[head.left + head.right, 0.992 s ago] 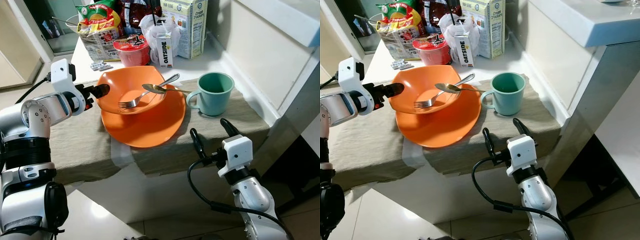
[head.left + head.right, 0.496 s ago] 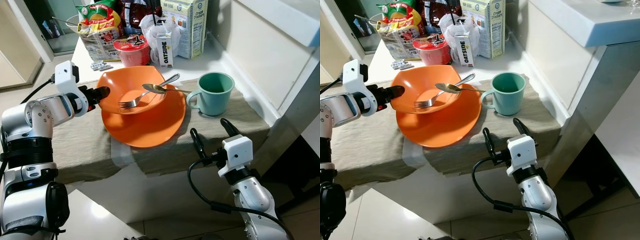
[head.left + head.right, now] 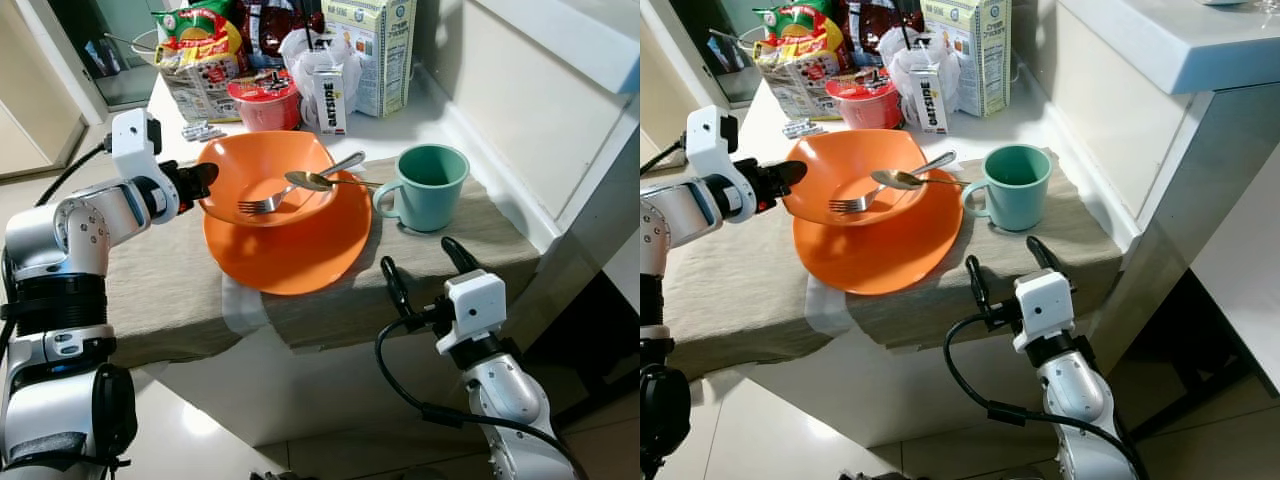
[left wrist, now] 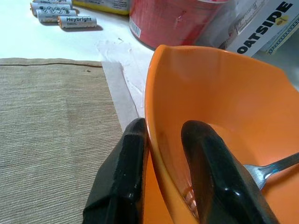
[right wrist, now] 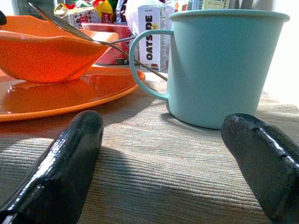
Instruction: Setting the table
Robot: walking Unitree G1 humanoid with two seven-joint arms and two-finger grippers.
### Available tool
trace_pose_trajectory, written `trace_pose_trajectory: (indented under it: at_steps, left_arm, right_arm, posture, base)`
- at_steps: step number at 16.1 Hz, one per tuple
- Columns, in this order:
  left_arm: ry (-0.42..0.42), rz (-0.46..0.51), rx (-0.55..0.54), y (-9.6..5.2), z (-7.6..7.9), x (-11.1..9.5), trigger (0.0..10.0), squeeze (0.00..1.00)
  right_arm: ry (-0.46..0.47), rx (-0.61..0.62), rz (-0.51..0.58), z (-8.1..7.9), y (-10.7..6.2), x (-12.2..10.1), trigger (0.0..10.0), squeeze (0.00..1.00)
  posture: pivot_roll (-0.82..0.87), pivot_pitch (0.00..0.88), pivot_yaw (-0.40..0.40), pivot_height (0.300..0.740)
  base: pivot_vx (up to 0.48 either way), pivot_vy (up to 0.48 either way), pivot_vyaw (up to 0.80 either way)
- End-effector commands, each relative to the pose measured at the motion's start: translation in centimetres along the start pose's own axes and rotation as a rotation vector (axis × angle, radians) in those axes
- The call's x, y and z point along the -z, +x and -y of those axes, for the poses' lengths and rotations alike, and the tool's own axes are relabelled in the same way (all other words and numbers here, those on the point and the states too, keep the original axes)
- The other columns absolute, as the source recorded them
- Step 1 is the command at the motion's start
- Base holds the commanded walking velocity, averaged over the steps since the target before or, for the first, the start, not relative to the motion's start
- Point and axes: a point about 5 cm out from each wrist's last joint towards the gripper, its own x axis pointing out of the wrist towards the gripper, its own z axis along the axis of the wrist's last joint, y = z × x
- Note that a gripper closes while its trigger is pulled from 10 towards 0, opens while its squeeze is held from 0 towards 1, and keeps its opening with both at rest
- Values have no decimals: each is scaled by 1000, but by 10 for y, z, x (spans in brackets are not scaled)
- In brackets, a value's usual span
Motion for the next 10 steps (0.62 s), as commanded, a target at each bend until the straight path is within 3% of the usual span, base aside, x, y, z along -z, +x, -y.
trace_pose_trajectory:
  at_steps: [1,5,7,10]
  left_arm:
    - [22,20,16,-3,3,-7,0,0]
    - [46,55,-4,-6,0,-12,0,0]
    - [80,131,-10,-11,2,-29,0,0]
    - [107,173,-10,-14,4,-37,0,0]
  right_arm:
    - [3,0,-150,-3,-9,23,10000,0]
    - [4,0,-146,-6,-8,19,10000,0]
    - [4,-1,-146,-5,-8,18,10000,0]
    - [5,0,-151,-4,-8,19,10000,0]
  posture:
    - [-154,49,151,740]
    - [-152,50,152,740]
    - [-149,52,150,740]
    - [-148,53,150,740]
  base:
    - [0,0,0]
    - [0,0,0]
    - [0,0,0]
    - [0,0,0]
